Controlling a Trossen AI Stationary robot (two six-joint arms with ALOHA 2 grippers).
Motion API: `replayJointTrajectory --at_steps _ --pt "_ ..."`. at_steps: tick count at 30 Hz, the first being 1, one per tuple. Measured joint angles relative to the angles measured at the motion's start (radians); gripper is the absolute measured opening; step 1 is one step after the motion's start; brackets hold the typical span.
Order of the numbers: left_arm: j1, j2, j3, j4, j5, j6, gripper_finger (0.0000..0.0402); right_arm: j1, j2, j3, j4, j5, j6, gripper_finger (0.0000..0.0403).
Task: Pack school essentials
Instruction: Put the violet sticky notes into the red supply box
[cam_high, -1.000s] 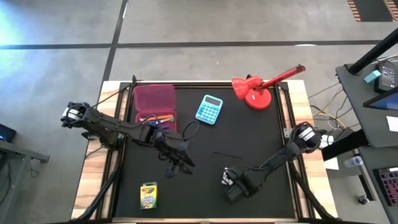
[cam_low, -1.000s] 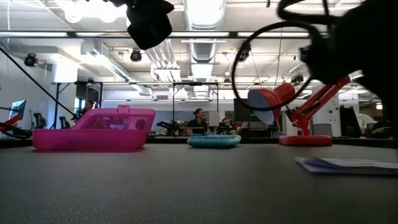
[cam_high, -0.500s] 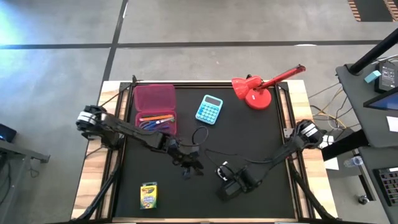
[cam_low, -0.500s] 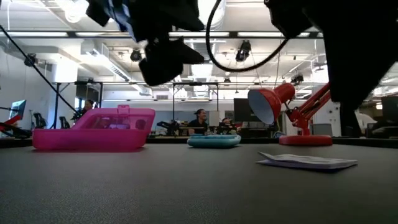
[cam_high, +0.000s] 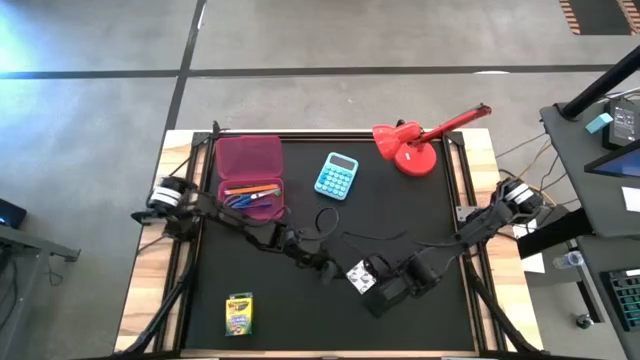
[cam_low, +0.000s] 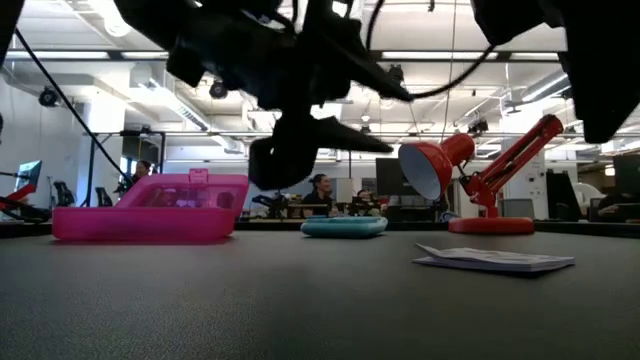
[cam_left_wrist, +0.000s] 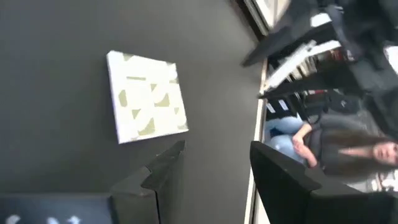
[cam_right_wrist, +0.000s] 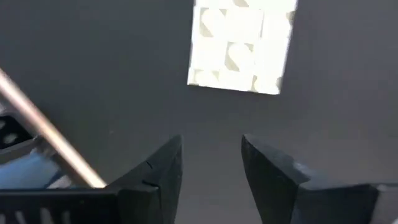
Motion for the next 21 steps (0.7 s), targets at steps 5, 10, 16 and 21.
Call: replayJointTrajectory --at_steps 5,10,16,21 --pt "0.000 0.052 0.026 -0.004 -0.032 -0.093 0.0162 -0.009 -0.085 -0.146 0.180 -0.028 -0.031 0.0169" --pt "0.000 0.080 0.036 0.000 -0.063 -0.152 0.0162 -0.021 -0.172 -0.355 0.420 -0.040 0.017 0.0175" --pt "-0.001 0.084 0.036 0.004 -0.098 -0.205 0.0162 -0.045 -0.254 -0.555 0.668 -0.017 0.140 0.0176" --pt "-0.003 0.085 0.036 -0.001 -0.104 -0.232 0.0162 -0.073 -0.279 -0.633 0.698 0.016 0.174 0.0176"
